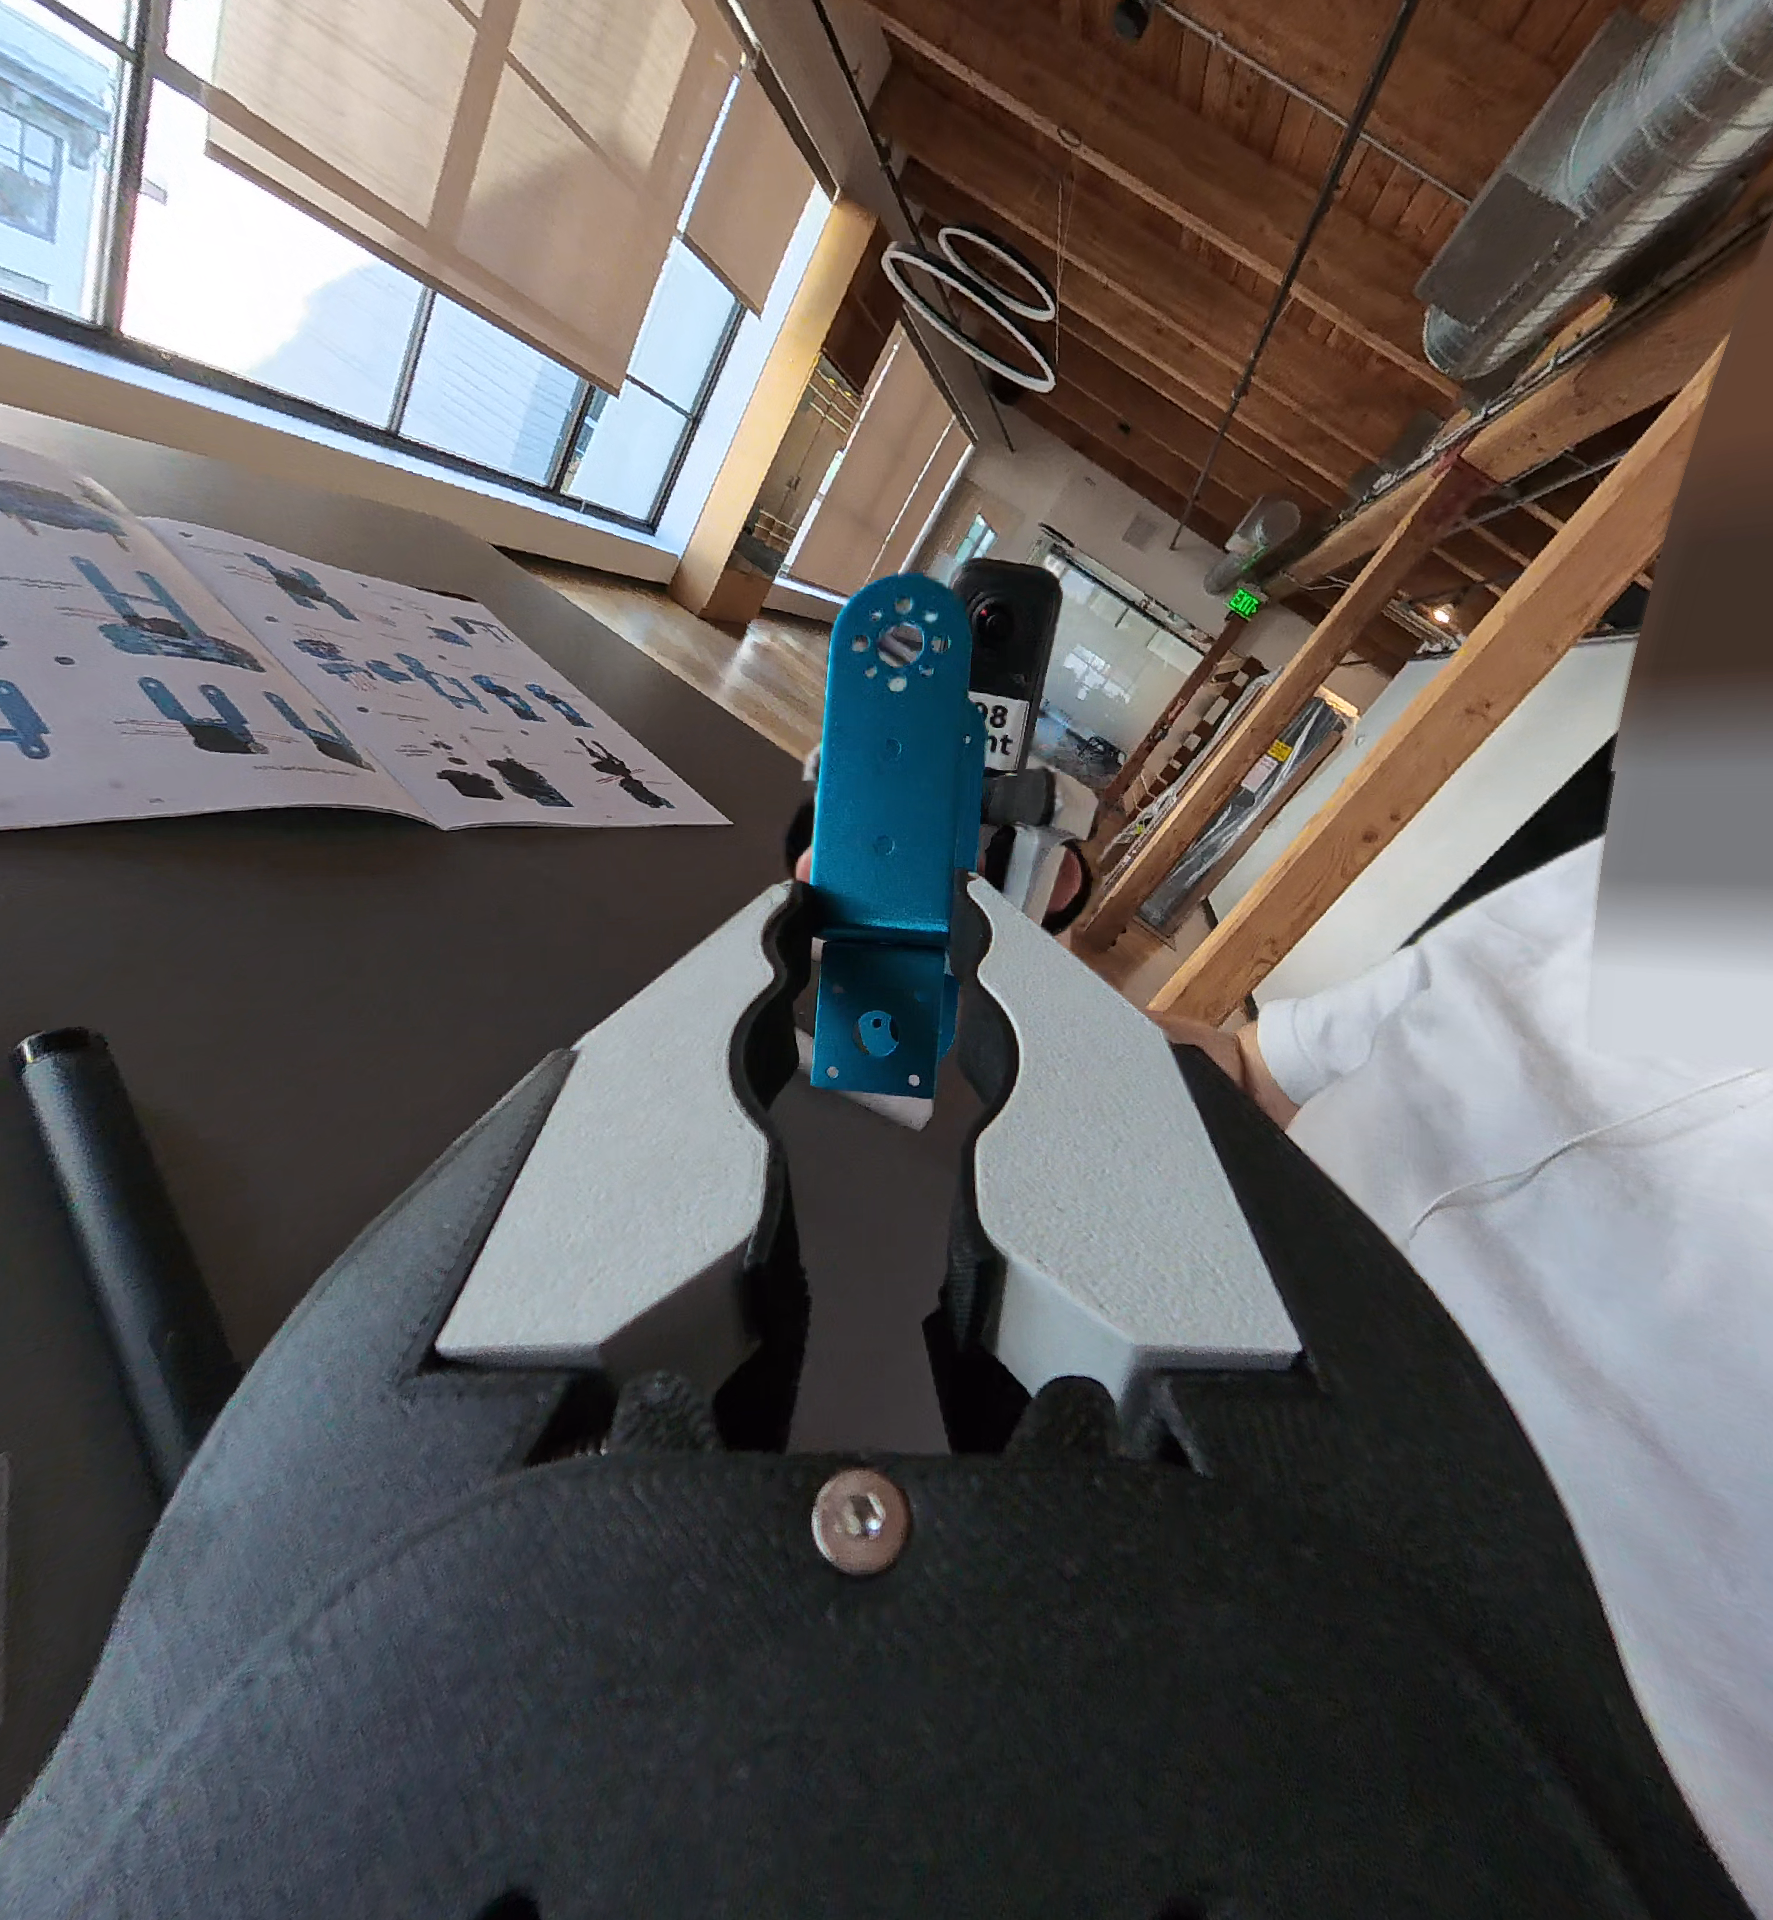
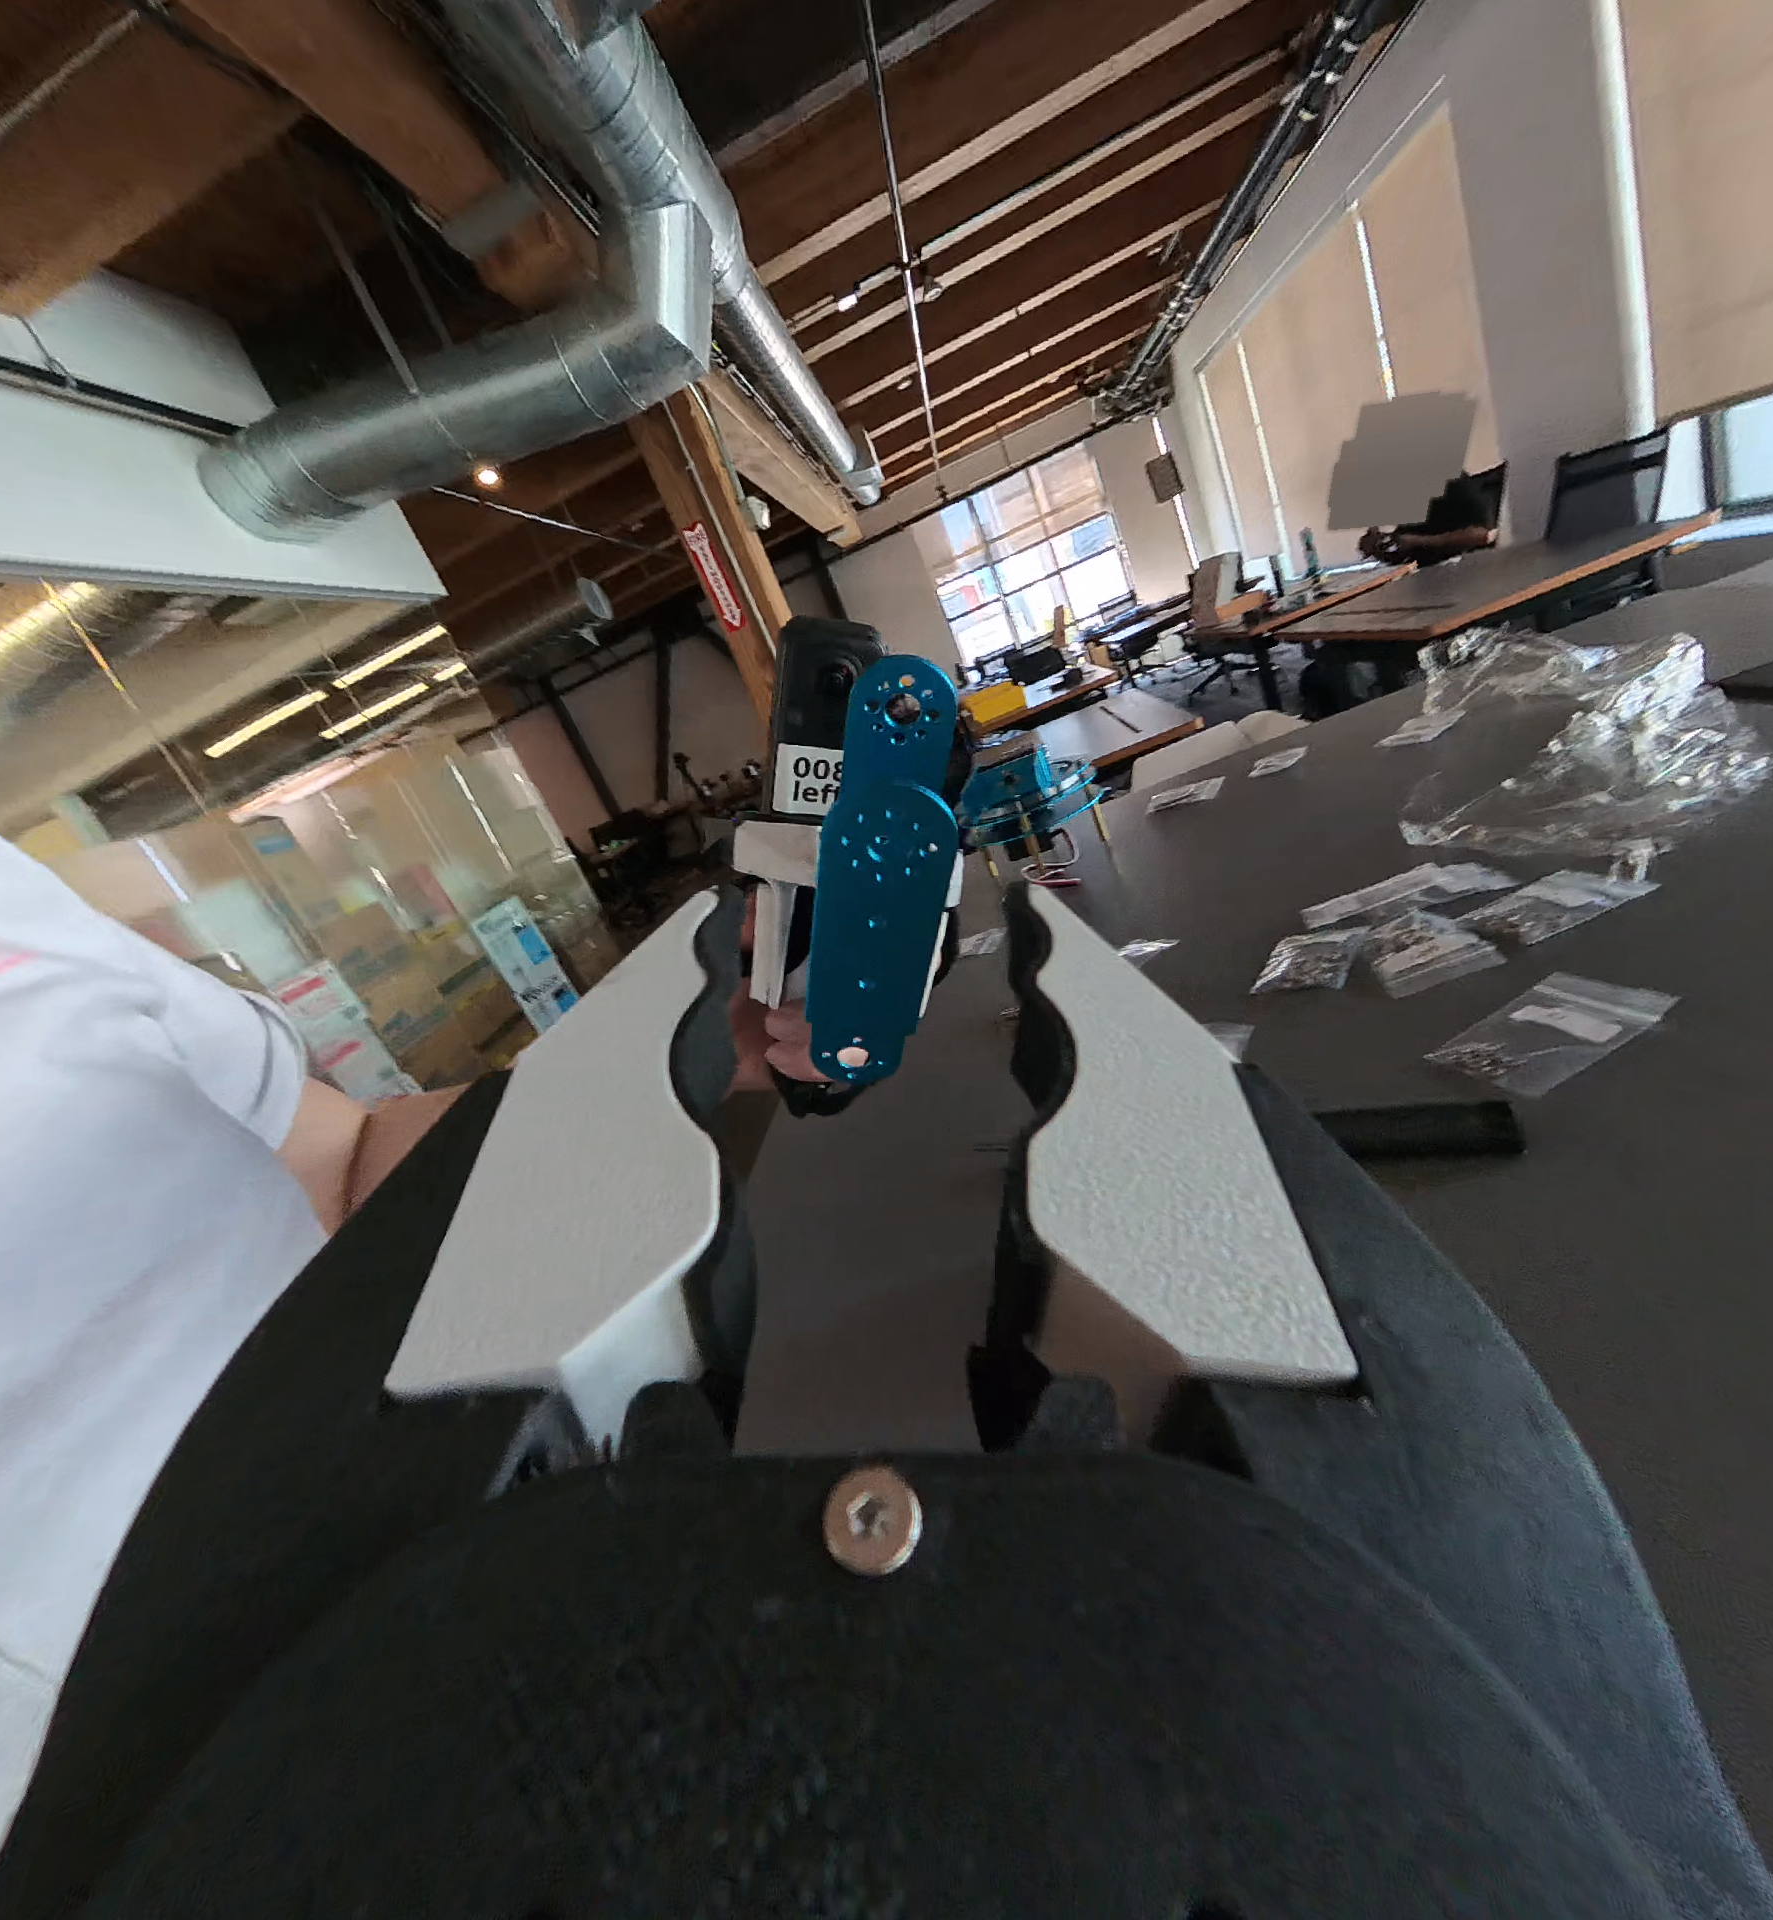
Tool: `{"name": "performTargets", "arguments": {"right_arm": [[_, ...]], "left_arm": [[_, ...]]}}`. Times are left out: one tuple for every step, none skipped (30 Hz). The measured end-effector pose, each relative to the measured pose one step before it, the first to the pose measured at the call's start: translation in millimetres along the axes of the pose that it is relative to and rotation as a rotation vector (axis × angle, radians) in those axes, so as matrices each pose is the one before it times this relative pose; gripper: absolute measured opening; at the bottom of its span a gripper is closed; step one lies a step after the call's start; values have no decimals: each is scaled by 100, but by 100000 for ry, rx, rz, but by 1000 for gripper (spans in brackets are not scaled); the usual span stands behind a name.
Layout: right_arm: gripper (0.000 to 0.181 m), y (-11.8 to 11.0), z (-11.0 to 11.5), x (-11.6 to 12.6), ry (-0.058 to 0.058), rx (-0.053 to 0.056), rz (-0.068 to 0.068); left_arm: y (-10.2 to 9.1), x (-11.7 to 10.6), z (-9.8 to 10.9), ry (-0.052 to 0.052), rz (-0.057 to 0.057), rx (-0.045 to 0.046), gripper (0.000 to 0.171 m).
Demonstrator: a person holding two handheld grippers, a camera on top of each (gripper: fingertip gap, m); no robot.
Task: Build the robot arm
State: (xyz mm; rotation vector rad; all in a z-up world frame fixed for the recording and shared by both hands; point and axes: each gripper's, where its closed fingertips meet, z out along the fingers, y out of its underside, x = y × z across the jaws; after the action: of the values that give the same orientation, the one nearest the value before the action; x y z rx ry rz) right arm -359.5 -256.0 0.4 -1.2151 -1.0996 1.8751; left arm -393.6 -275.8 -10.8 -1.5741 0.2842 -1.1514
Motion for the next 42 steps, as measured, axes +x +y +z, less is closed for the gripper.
{"name": "performTargets", "arguments": {"right_arm": [[49, 200, 21, 88, -1071, -123, 3098], [49, 404, 78, 113, -752, -1628, 2822], [49, 447, 107, 96, -364, -2165, 1698], [50, 303, 137, -7, -169, -1410, 525], [49, 151, 134, 15, 389, -405, -100], [40, 181, 96, 93, 1003, -693, -180], [27, 289, 20, 326, 2082, -1514, 237], [26, 19, -57, -3, -285, -23, 341], [26, 40, -90, -1, -490, -528, 915], [26, 124, -89, 111, 162, -1330, 372], [27, 141, -57, 101, 239, -1414, 58], [26, 90, -29, -23, -305, -951, -223], [26, 35, -14, -87, -350, -680, -471], [27, 29, -12, -73, -249, -731, -708], [26, 65, -11, -88, -201, -919, -1249], [26, 101, 4, -31, 88, -1124, -1368], [26, 173, 32, 104, 885, -1346, -1222], [26, 209, 49, 152, 1251, -1253, -1423], [26, 196, 73, 12, 428, -1091, -1447], [26, 146, 93, -110, -427, -772, -976], [27, 117, 91, -81, -517, -484, -265], [26, 67, 94, -48, -406, -98, 26], [26, 128, 90, 1, -293, -416, 122], [26, 125, 88, -46, -585, -501, -6], [26, 76, 74, -71, -646, -188, -41], [26, 43, 73, -89, -597, 69, -135], [26, 39, 42, -91, -552, -7, 54], [26, -1, 17, -101, -744, 131, 124], [26, -44, -3, -92, -683, 203, 78], [27, -62, -34, -52, -444, 344, 210], [26, -52, -46, 10, -198, 150, 399], [26, 10, -38, 13, -53, -168, 120], [26, -26, -47, -21, -38, 12, -119], [26, -48, -25, -33, 69, -22, -261], [26, -22, -18, 11, 313, -161, -224], [26, 10, 7, -8, 61, -157, -51], [26, 28, 26, -4, -16, -70, 199], [26, 52, 13, 48, 85, -100, 64], [26, 105, 18, 113, 178, -335, 130], [26, 159, -8, 237, 462, -576, 380], [27, 117, -31, 257, 273, -152, 835], [26, 13, -70, 246, 79, 406, 1268]], "left_arm": [[175, -111, -2, -1205, 968, -443, 25], [176, -69, 40, -1100, 791, -373, 25], [157, -59, 66, -985, 520, -351, 25], [151, -82, 97, -1113, 534, -398, 26], [141, -64, 110, -992, 631, -311, 25], [145, -26, 136, -721, 584, -435, 26], [82, 90, 121, 10, 534, -53, 26], [15, 53, 70, -80, -71, 220, 26], [134, 43, 60, 276, -445, -627, 26], [229, -25, 69, 246, -1181, -1353, 26], [246, -87, 54, 122, -1019, -1721, 26], [122, 7, 18, 432, -366, -1035, 26], [46, 92, 5, 687, 221, -527, 26], [70, 97, -2, 541, 453, -859, 26], [125, 86, 2, 427, 727, -1325, 26], [198, 49, -7, 222, 1110, -1619, 26], [300, -115, -30, -509, 1469, -2036, 26], [316, -272, -36, -1362, 1298, -1881, 26], [226, -153, -41, -720, 1119, -1061, 26], [114, 42, -58, 390, 785, -311, 26], [59, 103, -87, 713, 471, 97, 26], [55, 67, -109, 512, 265, 46, 26], [118, 10, -96, 92, 355, -404, 26], [172, 22, -92, 195, 537, -774, 26], [168, 86, -92, 557, 302, -842, 26], [115, 103, -84, 733, -13, -555, 26], [56, 108, -84, 725, 17, -159, 26], [-29, 135, -70, 647, 365, 440, 26], [-113, 147, -70, 476, 580, 826, 26], [-105, 98, -34, 87, 476, 804, 26], [-48, 26, -3, -267, 265, 389, 26], [51, -7, 42, -308, 150, -325, 26], [129, 16, 70, 34, 211, -748, 26], [71, 34, 54, 268, 279, -424, 26], [-35, -17, 19, 58, 163, 369, 26], [-38, 5, -13, 224, 209, 498, 25], [-24, 18, -25, 539, 235, 389, 25], [41, -16, -18, 650, -237, 195, 25], [156, -78, 3, 711, -881, -735, 25], [205, -186, 31, 396, -1243, -1356, 25], [126, -243, 57, 198, -1350, -1037, 25], [50, -214, 71, 251, -926, -836, 26]]}}
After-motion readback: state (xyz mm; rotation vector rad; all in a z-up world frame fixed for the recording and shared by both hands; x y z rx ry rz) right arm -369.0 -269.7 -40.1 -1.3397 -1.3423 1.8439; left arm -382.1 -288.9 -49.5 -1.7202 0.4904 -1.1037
